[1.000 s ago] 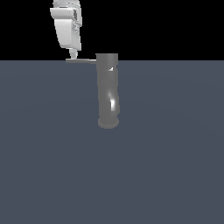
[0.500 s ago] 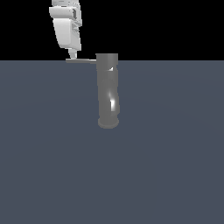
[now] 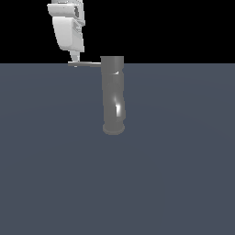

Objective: Turn on the faucet by rotating a designated handle.

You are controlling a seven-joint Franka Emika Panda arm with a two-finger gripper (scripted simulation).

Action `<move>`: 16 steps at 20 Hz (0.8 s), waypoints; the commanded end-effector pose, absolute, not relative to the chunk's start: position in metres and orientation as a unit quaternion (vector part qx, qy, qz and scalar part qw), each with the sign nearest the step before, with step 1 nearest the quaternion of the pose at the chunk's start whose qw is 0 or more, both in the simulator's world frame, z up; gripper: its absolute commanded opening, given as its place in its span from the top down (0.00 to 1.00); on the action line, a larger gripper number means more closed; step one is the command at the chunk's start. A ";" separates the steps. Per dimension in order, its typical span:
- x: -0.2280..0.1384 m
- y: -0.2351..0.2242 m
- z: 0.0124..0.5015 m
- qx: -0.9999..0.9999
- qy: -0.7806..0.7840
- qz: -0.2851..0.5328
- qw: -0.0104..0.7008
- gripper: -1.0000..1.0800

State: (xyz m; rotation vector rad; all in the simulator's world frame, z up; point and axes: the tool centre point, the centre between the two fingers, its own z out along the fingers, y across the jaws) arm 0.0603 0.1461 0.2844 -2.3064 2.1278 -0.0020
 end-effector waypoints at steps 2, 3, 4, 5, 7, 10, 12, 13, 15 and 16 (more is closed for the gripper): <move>0.050 0.143 0.284 -0.734 0.679 0.000 0.000 1.00; 0.048 0.143 0.284 -0.734 0.679 0.000 0.000 1.00; 0.045 0.142 0.284 -0.734 0.679 0.000 0.000 1.00; 0.043 0.142 0.284 -0.734 0.679 0.000 0.000 1.00; 0.038 0.141 0.284 -0.734 0.679 0.000 0.000 1.00; 0.030 0.140 0.284 -0.734 0.679 0.000 0.000 1.00; 0.025 0.139 0.284 -0.734 0.679 0.000 0.000 1.00; 0.022 0.139 0.284 -0.734 0.679 0.000 0.000 1.00; 0.017 0.138 0.284 -0.734 0.679 0.000 0.000 1.00; 0.015 0.138 0.284 -0.734 0.679 0.000 0.000 1.00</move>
